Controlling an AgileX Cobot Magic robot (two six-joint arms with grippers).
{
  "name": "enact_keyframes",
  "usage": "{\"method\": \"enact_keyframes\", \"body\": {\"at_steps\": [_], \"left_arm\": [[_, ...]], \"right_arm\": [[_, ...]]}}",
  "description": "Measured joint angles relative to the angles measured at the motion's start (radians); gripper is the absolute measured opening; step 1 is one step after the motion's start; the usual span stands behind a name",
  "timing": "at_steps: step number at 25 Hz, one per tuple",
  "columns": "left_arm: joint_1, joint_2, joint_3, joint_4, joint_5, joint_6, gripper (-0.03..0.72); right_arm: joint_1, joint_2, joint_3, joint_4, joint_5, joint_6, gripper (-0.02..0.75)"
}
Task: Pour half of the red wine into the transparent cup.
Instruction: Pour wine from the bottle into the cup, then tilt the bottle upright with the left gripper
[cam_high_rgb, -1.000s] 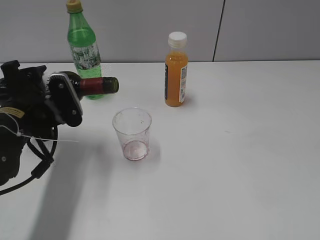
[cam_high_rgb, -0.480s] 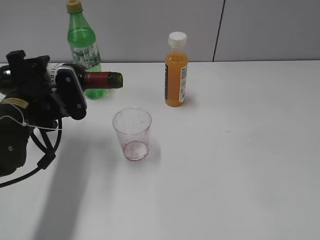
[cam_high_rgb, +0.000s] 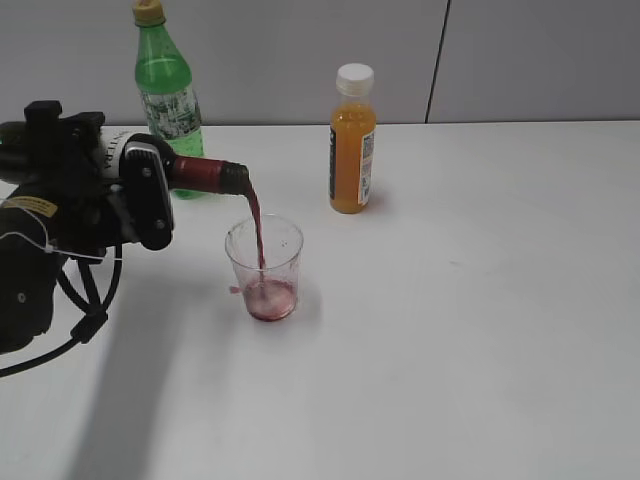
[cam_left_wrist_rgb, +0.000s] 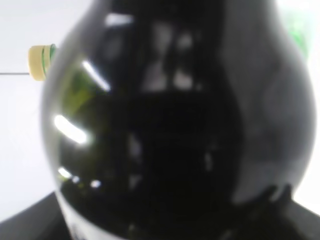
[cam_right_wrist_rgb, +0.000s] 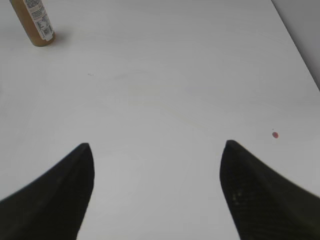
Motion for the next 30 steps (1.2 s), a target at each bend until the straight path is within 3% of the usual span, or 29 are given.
{"method": "enact_keyframes", "body": {"at_steps": [30], "left_arm": [[0.000,0.000,0.000,0.009,0.000,0.066,0.549]], "right_arm": [[0.000,0.000,0.000,0.000,0.000,0.000,0.590]]}}
